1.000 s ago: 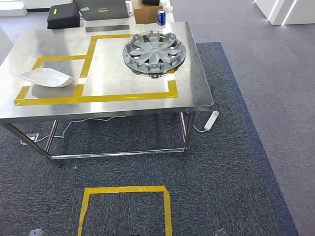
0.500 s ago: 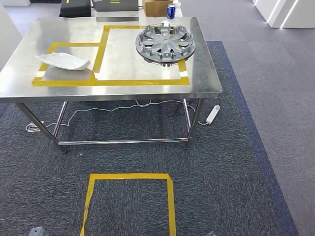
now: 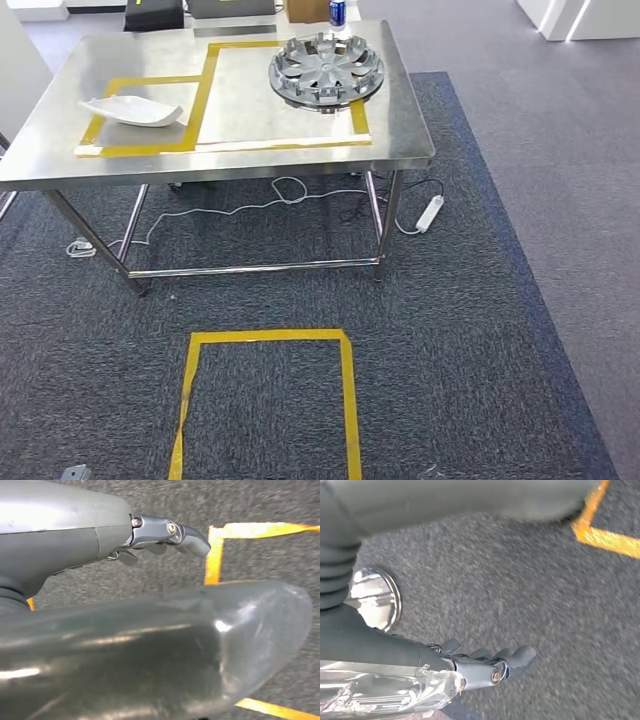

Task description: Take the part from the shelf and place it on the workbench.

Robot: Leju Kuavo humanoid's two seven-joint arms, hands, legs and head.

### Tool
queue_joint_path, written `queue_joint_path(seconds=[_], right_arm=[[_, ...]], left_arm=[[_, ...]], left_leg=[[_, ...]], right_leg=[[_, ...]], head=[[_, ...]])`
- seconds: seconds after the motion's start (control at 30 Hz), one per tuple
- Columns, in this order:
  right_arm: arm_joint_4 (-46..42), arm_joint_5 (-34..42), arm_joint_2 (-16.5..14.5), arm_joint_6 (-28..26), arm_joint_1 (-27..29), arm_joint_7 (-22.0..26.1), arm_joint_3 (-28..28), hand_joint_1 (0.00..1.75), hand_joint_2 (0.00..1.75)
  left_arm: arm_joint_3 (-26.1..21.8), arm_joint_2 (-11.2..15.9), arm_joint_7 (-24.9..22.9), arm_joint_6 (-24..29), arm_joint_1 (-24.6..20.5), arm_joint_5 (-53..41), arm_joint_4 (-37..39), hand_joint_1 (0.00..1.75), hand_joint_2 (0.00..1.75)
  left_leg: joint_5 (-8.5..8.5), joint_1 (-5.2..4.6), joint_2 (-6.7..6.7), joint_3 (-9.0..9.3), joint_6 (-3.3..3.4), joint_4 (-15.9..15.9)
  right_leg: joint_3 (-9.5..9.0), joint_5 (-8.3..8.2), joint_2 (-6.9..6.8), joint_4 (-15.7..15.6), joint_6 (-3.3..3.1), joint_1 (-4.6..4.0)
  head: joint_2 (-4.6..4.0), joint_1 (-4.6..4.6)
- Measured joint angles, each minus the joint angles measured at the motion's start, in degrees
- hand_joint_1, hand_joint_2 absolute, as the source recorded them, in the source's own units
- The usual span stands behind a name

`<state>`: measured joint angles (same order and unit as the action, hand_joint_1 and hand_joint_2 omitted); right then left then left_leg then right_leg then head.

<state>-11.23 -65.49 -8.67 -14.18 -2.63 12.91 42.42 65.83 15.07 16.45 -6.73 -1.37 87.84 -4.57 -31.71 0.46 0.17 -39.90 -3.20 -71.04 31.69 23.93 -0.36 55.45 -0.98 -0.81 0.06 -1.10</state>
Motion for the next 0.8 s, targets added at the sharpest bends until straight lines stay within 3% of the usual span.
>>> queue_joint_path(seconds=[0.03, 0.07, 0.1, 0.13, 0.2, 0.23, 0.3, 0.37, 0.43, 0.5, 0.53, 0.57, 0.63, 0.67, 0.73, 0.8], right_arm=[[0.01, 0.22, -0.08, 0.22, 0.01, -0.08, 0.03, 0.0, 1.31], [0.02, 0.5, -0.14, 0.54, 0.01, -0.19, 0.07, 0.0, 0.87], [0.02, 0.8, -0.15, 0.88, -0.01, -0.27, 0.13, 0.0, 0.44], [0.02, 1.09, -0.15, 1.28, -0.03, -0.28, 0.21, 0.0, 0.0], [0.02, 1.73, -0.14, 2.65, -0.15, -0.18, 0.48, 0.0, 0.0], [0.02, 1.97, -0.14, 3.46, -0.14, -0.13, 0.65, 0.0, 0.0], [0.02, 2.22, -0.12, 4.7, 0.25, -0.16, 0.93, 0.0, 0.0], [0.02, 2.24, -0.09, 5.2, 0.78, -0.23, 1.13, 0.0, 0.0], [0.02, 2.24, -0.08, 5.39, 0.92, -0.18, 1.37, 0.0, 0.0], [0.02, 2.23, -0.01, 5.39, 0.97, -0.16, 1.58, 0.0, 0.0], [0.02, 2.17, 0.05, 5.36, 1.02, -0.19, 1.67, 0.0, 0.0], [0.02, 2.04, 0.12, 5.33, 1.07, -0.22, 1.73, 0.0, 0.0], [0.02, 1.66, 0.28, 5.31, 0.95, -0.25, 1.79, 0.0, 0.0], [0.02, 1.48, 0.34, 5.3, 0.81, -0.24, 1.79, 0.0, 0.0], [0.02, 1.28, 0.39, 5.3, 0.7, -0.21, 1.78, 0.0, 0.0], [0.02, 1.23, 0.39, 5.3, 0.89, -0.22, 1.78, 0.0, 0.0]], left_arm=[[0.05, 0.0, 0.16, 0.12, 0.01, -0.15, 0.0, 0.0, 0.0], [0.12, 0.02, 0.34, 0.33, 0.01, -0.35, 0.0, 0.0, 0.0], [0.21, 0.0, 0.5, 0.61, -0.04, -0.54, -0.01, 0.0, 0.0], [0.28, 0.01, 0.59, 0.89, -0.15, -0.67, -0.02, 0.0, 0.0], [0.34, -0.07, 0.63, 1.13, -0.35, -0.63, -0.08, 0.0, 0.0], [0.35, -0.09, 0.5, 0.95, -0.33, -0.51, -0.1, 0.0, 0.0], [0.36, -0.19, -0.03, 0.26, -0.1, -0.22, -0.12, 0.0, 0.0], [0.39, -0.23, -0.63, -0.16, 0.01, -0.08, -0.13, 0.0, 0.0], [0.45, -0.28, -1.3, -0.02, 0.0, -0.07, -0.13, 0.0, 0.0], [0.62, -0.37, -1.91, 0.31, 0.01, -0.07, -0.13, 0.0, 0.0], [0.73, -0.42, -2.23, 0.42, 0.0, -0.05, -0.13, 0.0, 0.0], [0.83, -0.45, -2.68, 0.46, -0.01, 0.02, -0.13, 0.0, 0.0], [0.91, -0.51, -3.9, 0.25, -0.04, 0.28, -0.14, 0.0, 0.0], [0.92, -0.52, -4.41, 0.04, -0.04, 0.39, -0.15, 0.0, 0.0], [0.92, -0.54, -4.93, -0.29, -0.18, 0.46, -0.16, 0.0, 0.0], [0.94, -0.56, -5.06, -0.42, -0.5, 0.46, -0.17, 0.0, 0.0]], left_leg=[[1.17, 0.18, 0.0, 0.95, -0.25, -0.58], [2.85, 0.4, 0.0, 2.86, -0.52, 0.78], [4.0, 0.7, -0.1, 5.7, -0.86, 3.84], [4.11, 0.99, -0.37, 9.01, -1.05, 8.01], [2.55, 1.17, -0.88, 13.41, -0.44, 14.35], [1.93, 1.03, -0.89, 14.07, 0.17, 15.64], [2.2, 0.9, -0.15, 13.55, 1.44, 15.57], [2.92, 0.9, 0.63, 13.04, 2.44, 15.55], [3.59, 0.7, 1.4, 12.31, 2.97, 15.54], [4.15, 0.39, 2.32, 11.61, 3.13, 15.52], [4.37, 0.25, 2.78, 11.38, 3.14, 15.51], [4.53, 0.12, 3.26, 11.26, 3.11, 15.51], [4.76, -0.13, 4.28, 11.21, 2.9, 15.5], [4.85, -0.22, 4.77, 11.19, 2.69, 15.49], [5.05, -0.33, 5.75, 11.17, 2.15, 15.54], [5.01, -0.22, 6.24, 11.23, 1.51, 15.59]], right_leg=[[1.09, -0.75, -0.03, 0.18, 0.19, 0.12], [2.17, -1.43, -0.05, 0.44, 0.44, 0.3], [3.15, -1.95, 0.03, 0.81, 0.79, 0.43], [4.14, -2.34, 0.12, 1.3, 1.2, 0.5], [5.5, -3.18, 0.45, 2.15, 2.04, 0.44], [5.89, -3.68, 0.62, 2.29, 2.39, 0.47], [6.34, -4.21, 0.88, 2.39, 2.97, 0.73], [7.73, -1.79, 0.85, 5.49, 3.53, 0.92], [10.44, 2.9, 0.73, 13.18, 3.95, 0.95], [11.73, 5.58, 0.72, 18.86, 3.98, 0.93], [10.75, 5.43, 0.67, 18.56, 3.81, 0.88], [8.51, 4.42, 0.44, 15.83, 3.53, 0.79], [2.83, 2.29, -1.5, 7.38, 2.67, 0.3], [0.88, 1.72, -2.43, 4.16, 2.25, 0.01], [0.14, 1.63, -3.01, 2.08, 1.65, -0.47], [0.43, 1.14, -1.78, 1.7, 1.13, -0.39]], head=[[0.01, -0.01], [0.01, 0.0], [0.01, -0.03], [0.01, -0.07], [0.01, -0.09], [0.01, -0.08], [0.01, -0.06], [0.01, 0.08], [0.0, 0.23], [0.0, 0.23], [0.01, 0.23], [0.01, 0.23], [0.0, 0.21], [-0.01, 0.2], [-0.01, 0.16], [-0.01, 0.17]])
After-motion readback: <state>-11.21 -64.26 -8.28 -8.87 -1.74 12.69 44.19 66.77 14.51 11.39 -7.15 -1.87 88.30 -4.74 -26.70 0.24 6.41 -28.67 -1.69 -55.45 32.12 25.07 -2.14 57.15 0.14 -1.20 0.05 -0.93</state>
